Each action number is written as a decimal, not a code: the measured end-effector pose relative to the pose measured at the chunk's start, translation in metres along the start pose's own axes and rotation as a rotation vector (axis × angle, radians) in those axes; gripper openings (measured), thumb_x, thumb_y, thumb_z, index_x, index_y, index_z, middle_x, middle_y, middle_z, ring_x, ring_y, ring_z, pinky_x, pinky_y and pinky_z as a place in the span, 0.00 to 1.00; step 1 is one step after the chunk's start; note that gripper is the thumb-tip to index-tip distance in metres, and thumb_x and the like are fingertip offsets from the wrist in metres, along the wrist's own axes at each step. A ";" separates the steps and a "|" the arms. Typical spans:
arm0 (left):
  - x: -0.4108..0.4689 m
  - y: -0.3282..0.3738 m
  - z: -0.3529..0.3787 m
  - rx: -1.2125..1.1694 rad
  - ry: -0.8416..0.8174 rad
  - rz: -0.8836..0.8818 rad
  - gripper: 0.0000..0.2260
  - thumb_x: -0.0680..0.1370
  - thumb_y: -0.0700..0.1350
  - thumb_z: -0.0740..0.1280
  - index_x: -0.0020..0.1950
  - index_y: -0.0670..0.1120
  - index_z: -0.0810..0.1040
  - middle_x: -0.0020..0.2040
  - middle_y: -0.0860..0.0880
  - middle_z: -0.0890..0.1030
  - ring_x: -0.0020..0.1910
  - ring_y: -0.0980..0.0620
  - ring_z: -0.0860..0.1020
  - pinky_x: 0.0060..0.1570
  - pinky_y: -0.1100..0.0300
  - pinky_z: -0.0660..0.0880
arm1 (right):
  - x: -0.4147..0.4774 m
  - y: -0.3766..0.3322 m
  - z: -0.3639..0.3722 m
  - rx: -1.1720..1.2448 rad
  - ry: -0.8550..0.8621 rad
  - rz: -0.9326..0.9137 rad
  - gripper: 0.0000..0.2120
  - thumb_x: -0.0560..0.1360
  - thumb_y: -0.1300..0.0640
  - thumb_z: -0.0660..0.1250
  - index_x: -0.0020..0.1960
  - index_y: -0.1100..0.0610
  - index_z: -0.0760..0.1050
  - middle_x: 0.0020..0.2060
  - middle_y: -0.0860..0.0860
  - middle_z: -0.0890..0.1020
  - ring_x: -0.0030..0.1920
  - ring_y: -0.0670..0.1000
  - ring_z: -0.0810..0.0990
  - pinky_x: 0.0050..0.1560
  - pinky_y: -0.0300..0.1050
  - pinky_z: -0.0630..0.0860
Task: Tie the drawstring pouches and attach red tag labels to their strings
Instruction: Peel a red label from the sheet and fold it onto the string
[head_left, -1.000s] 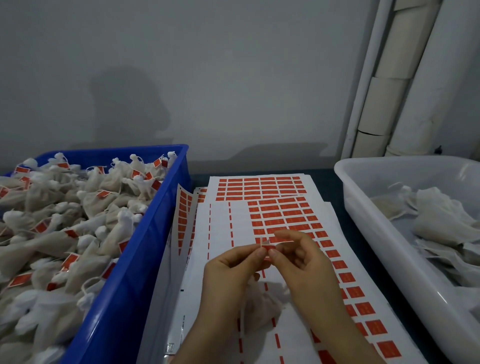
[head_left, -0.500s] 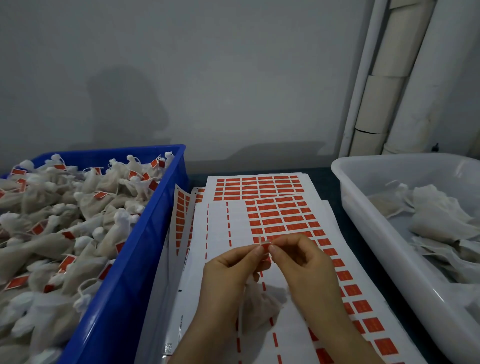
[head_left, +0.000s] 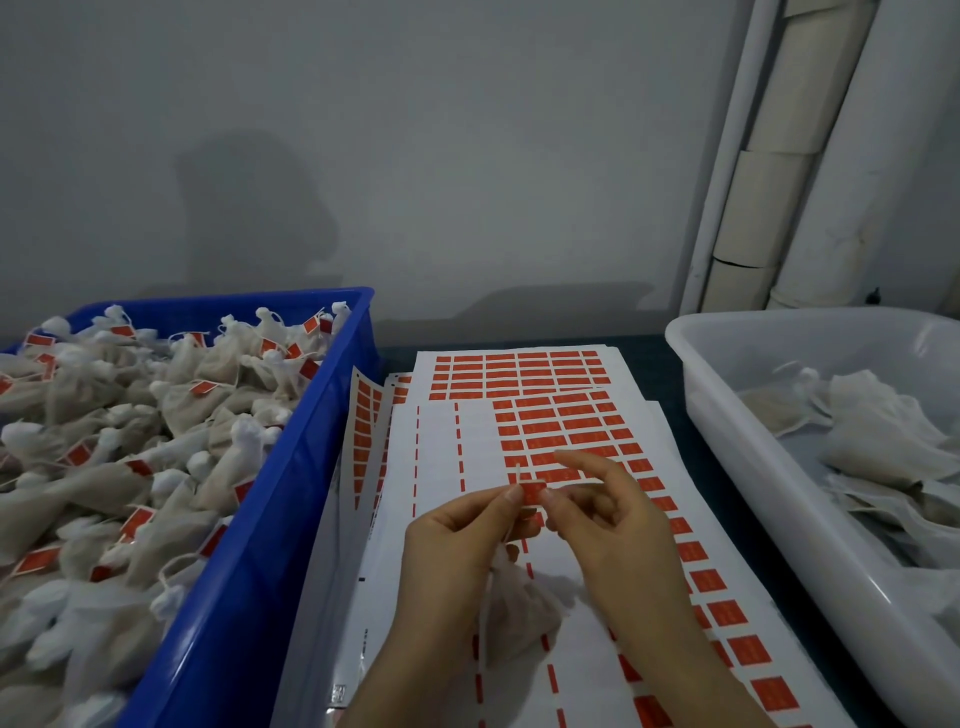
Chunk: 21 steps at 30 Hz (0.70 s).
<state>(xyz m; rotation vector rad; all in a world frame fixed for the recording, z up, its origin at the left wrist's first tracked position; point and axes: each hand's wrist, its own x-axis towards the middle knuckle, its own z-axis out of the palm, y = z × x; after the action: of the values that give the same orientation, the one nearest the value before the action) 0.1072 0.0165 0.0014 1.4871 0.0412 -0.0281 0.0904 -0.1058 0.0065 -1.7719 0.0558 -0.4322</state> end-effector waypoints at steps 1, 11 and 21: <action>0.000 0.000 0.000 0.000 -0.001 0.003 0.13 0.64 0.55 0.68 0.43 0.53 0.83 0.38 0.57 0.86 0.39 0.58 0.84 0.34 0.68 0.77 | 0.000 0.001 0.000 0.016 0.011 0.011 0.14 0.69 0.53 0.69 0.50 0.40 0.69 0.40 0.37 0.79 0.41 0.40 0.79 0.30 0.21 0.71; 0.000 -0.001 -0.001 -0.003 0.005 0.017 0.04 0.73 0.47 0.68 0.41 0.53 0.83 0.37 0.56 0.86 0.38 0.57 0.84 0.31 0.69 0.76 | 0.001 0.003 0.002 0.054 0.024 0.038 0.15 0.69 0.53 0.70 0.52 0.45 0.70 0.39 0.38 0.80 0.38 0.39 0.80 0.28 0.21 0.70; 0.000 -0.001 0.001 -0.024 0.026 -0.010 0.04 0.72 0.48 0.69 0.43 0.52 0.83 0.38 0.58 0.86 0.39 0.59 0.83 0.31 0.70 0.76 | 0.001 0.005 0.002 0.054 0.027 0.027 0.15 0.69 0.54 0.70 0.51 0.43 0.68 0.39 0.38 0.79 0.39 0.39 0.80 0.28 0.21 0.70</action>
<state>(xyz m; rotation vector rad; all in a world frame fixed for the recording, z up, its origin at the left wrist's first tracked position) 0.1072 0.0155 0.0003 1.4635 0.0703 -0.0165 0.0926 -0.1052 0.0019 -1.7101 0.0862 -0.4340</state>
